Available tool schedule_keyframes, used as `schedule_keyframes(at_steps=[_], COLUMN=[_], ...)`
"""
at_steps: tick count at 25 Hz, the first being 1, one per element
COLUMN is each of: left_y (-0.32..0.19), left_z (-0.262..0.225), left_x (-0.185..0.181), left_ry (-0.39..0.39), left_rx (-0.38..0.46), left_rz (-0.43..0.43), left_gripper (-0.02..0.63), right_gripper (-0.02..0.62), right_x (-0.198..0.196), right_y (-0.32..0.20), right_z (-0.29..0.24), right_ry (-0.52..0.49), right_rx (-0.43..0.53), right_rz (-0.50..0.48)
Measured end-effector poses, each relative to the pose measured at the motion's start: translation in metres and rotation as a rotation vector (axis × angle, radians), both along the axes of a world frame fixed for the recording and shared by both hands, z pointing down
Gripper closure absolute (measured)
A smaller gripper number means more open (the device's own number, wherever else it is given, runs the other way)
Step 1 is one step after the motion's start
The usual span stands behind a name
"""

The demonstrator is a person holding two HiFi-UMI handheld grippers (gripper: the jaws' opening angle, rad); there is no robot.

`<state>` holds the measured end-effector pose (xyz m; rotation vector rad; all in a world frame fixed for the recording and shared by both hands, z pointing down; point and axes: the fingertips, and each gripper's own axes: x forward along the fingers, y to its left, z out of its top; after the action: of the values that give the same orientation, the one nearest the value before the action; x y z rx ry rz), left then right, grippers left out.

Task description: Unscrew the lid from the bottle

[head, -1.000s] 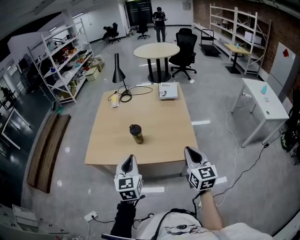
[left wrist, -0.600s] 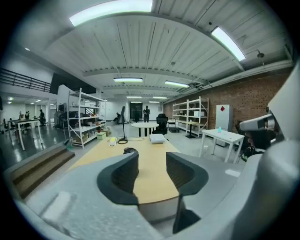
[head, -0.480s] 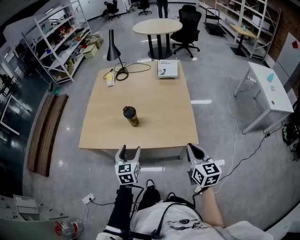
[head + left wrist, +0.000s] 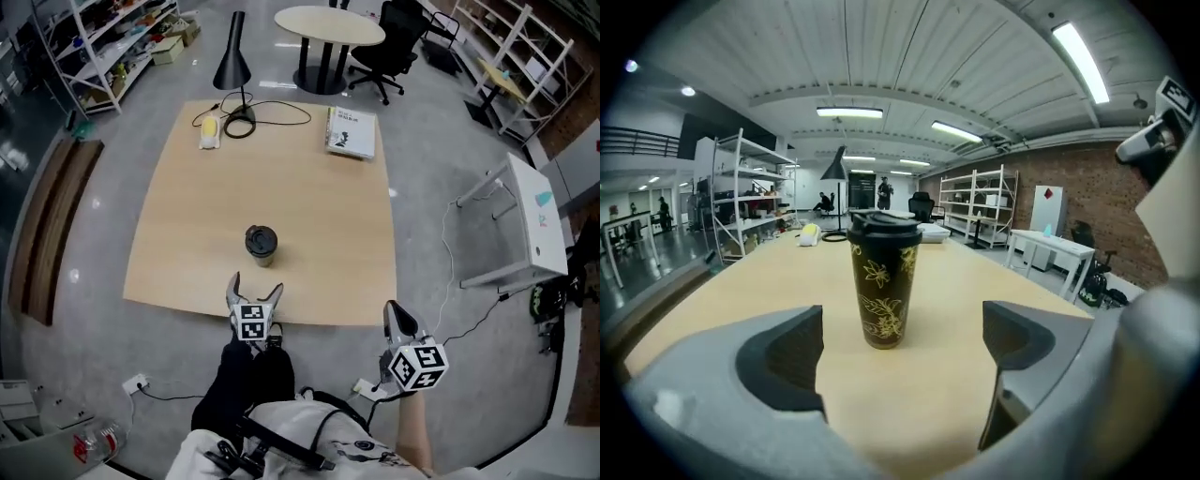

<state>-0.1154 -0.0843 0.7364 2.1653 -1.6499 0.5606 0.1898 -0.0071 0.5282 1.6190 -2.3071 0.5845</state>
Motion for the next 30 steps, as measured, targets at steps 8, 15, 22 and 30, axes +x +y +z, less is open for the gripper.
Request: schedule_keyframes(at_steps=[8, 15, 22, 30], left_y=[-0.081, -0.103, -0.109, -0.122], left_z=[0.048, 0.034, 0.023, -0.109], left_x=[0.015, 0.041, 0.053, 0.067], left_ry=[-0.037, -0.175, 0.012, 0.069], left_rx=[-0.005, 0.12, 0.009, 0.186], left_rz=[0.224, 0.385, 0.359, 0.364], left_gripper=[0.061, 0.138, 0.181, 0.179], right_gripper=[0.589, 0.589, 0.589, 0.309], right_x=[-0.056, -0.059, -0.063, -0.208], right_y=[-0.089, -0.11, -0.123, -0.168], right_z=[-0.007, 0.01, 0.031, -0.046], right_ry=[0.103, 0.186, 0.194, 0.028], right_rx=[-0.051, -0.139, -0.184, 0.097], right_rz=[-0.027, -0.034, -0.109, -0.817])
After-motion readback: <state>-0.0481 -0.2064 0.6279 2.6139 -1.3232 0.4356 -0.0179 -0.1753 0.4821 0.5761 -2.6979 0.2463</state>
